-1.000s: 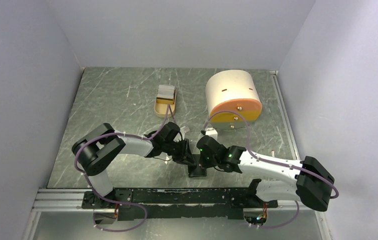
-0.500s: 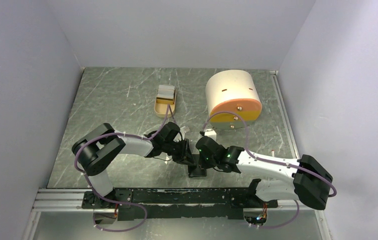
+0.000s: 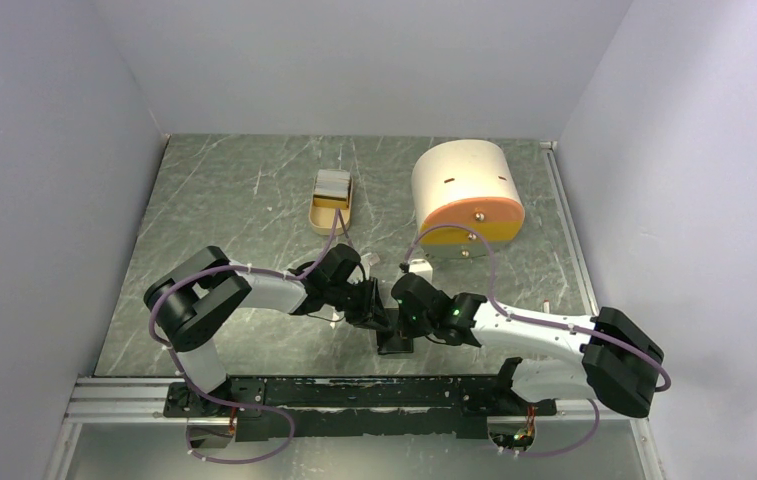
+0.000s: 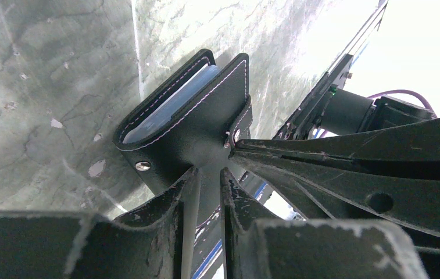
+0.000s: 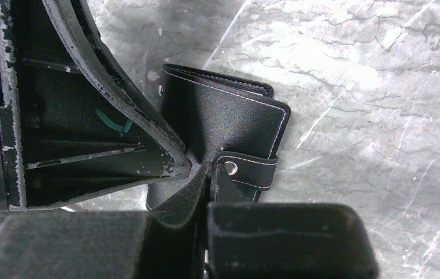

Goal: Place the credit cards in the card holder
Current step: Close the card holder at the center of the board.

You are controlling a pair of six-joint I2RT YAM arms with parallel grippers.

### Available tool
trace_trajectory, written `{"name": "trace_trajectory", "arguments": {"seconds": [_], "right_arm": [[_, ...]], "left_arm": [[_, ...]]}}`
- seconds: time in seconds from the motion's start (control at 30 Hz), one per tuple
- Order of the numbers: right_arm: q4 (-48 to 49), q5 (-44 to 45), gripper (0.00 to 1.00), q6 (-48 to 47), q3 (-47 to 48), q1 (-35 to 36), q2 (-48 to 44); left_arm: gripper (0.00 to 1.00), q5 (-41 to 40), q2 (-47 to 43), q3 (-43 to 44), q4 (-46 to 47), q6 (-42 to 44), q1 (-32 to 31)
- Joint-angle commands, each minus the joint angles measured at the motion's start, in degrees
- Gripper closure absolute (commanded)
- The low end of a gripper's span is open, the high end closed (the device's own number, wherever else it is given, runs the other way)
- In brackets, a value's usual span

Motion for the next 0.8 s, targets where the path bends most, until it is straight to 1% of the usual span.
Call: {"name": "trace_trajectory", "arguments": {"seconds": [0.0, 0.33, 0.4, 0.43, 0.47, 0.53, 0.57, 0.63, 0.77], "right_arm": [[0.25, -0.99, 1.0, 0.81, -0.69, 0.47, 0.11], [-0.28, -2.05, 1.0, 0.54, 0.32, 0.47, 0.22], [-2.11, -1.16, 1.0, 0.33, 1.49, 0.52, 0.19], [-3.27, -0.57, 0.98, 0.1, 2.31, 0.48, -0.25], [-4.58, 0.01, 0.94, -0.18, 3.11, 0.47, -1.1], [-7.78, 2.7, 0.8, -0.65, 4.49, 0.39, -3.81], [-9.05, 4.02, 0.77, -1.01, 5.19, 0.29, -5.26], [-9.97, 5.07, 0.74, -1.88, 5.7, -0.22, -7.74], [-9.15, 5.17, 0.73, -2.05, 4.25, -1.92, -9.01]], "left_arm": [[0.74, -0.67, 1.24, -0.74, 0.22, 0.54, -0.65], [0.75, -1.5, -0.42, 0.22, -1.81, 0.39, -0.66], [0.75, -1.79, -0.96, 0.13, -1.78, 0.11, -0.65], [0.75, -1.81, -1.1, 0.16, -1.87, -0.06, -0.65], [0.75, -1.93, -1.23, 0.2, -1.95, -0.18, -0.65], [0.75, -1.99, -1.38, 0.49, -2.23, -0.34, -0.72], [0.75, -1.78, -1.35, 0.64, -2.16, -0.38, -0.66], [0.75, -1.59, -1.18, 1.21, -2.63, -0.31, -0.65], [0.76, -2.73, -0.89, 2.15, -4.73, -0.79, -0.65]]}}
